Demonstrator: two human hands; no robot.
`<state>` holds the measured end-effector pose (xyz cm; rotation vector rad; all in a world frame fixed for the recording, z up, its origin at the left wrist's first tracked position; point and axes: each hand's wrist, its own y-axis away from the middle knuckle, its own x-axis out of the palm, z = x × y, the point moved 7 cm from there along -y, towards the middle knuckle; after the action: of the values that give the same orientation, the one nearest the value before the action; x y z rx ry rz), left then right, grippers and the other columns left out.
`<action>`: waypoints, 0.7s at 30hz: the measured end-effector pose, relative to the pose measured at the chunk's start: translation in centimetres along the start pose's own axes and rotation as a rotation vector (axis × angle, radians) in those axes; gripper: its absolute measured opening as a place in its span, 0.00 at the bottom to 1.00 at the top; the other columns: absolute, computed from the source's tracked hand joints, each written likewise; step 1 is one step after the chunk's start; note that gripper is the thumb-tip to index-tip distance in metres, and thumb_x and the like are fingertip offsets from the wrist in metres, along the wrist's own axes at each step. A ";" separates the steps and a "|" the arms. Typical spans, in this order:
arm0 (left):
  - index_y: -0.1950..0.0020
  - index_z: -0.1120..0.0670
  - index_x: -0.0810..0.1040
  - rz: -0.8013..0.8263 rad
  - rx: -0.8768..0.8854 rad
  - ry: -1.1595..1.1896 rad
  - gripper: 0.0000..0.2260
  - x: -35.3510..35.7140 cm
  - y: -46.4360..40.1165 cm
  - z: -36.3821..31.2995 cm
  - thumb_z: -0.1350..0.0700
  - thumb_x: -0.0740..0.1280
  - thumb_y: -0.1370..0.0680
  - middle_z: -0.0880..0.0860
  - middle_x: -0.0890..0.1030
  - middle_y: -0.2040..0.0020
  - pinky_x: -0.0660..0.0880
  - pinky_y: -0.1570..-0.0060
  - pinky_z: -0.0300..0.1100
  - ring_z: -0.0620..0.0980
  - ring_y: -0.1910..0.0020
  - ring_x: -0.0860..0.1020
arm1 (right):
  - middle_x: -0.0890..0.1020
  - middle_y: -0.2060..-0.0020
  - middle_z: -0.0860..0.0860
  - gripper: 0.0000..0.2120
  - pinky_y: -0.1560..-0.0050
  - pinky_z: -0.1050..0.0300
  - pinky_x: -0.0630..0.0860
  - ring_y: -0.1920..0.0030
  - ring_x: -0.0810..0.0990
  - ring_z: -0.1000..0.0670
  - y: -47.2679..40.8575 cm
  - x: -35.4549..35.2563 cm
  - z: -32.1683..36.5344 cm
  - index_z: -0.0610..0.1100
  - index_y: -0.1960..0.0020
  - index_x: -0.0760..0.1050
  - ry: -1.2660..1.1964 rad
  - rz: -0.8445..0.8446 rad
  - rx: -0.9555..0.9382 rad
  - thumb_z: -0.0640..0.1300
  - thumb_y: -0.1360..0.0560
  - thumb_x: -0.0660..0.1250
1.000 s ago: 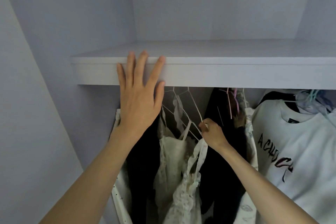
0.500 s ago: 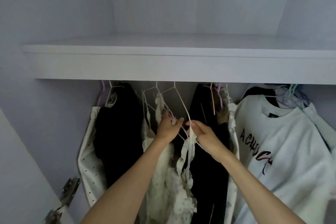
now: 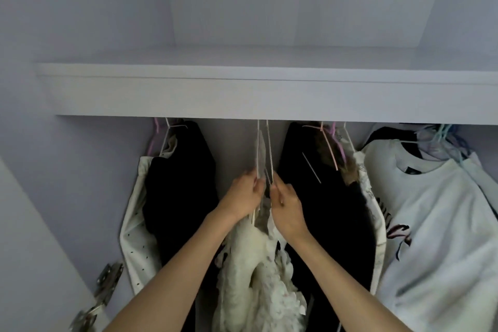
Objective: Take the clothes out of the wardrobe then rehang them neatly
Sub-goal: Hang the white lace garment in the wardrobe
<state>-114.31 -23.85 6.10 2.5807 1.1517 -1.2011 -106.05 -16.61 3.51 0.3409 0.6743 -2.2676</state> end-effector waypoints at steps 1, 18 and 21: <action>0.34 0.59 0.70 0.015 0.009 0.019 0.16 0.5 0.0 -0.2 0.55 0.54 0.18 0.60 0.75 0.41 0.69 0.41 0.41 0.56 0.41 0.74 | 0.75 0.46 0.41 0.19 0.51 0.75 0.65 0.48 0.76 0.49 0.0 0.4 0.1 0.44 0.29 0.64 -0.022 0.017 0.016 0.40 0.19 0.55; 0.23 0.48 0.50 0.103 -0.035 0.368 0.22 3.7 2.6 0.7 0.50 0.50 0.18 0.44 0.57 0.26 0.53 0.35 0.26 0.38 0.29 0.56 | 0.72 0.41 0.64 0.18 0.47 0.77 0.66 0.44 0.71 0.73 3.1 1.4 -1.3 0.57 0.32 0.62 -0.462 0.362 0.220 0.55 0.21 0.48; 0.24 0.52 0.52 0.116 0.015 0.240 0.22 3.7 3.8 0.3 0.52 0.51 0.17 0.46 0.55 0.25 0.49 0.31 0.29 0.37 0.28 0.53 | 0.69 0.36 0.62 0.18 0.45 0.79 0.63 0.38 0.68 0.68 3.7 0.3 -2.0 0.58 0.31 0.61 -0.371 0.329 0.203 0.53 0.20 0.53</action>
<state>-110.47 -24.41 2.49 2.8186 1.0151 -0.9000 -103.58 -17.87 0.40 0.1091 0.1812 -2.0081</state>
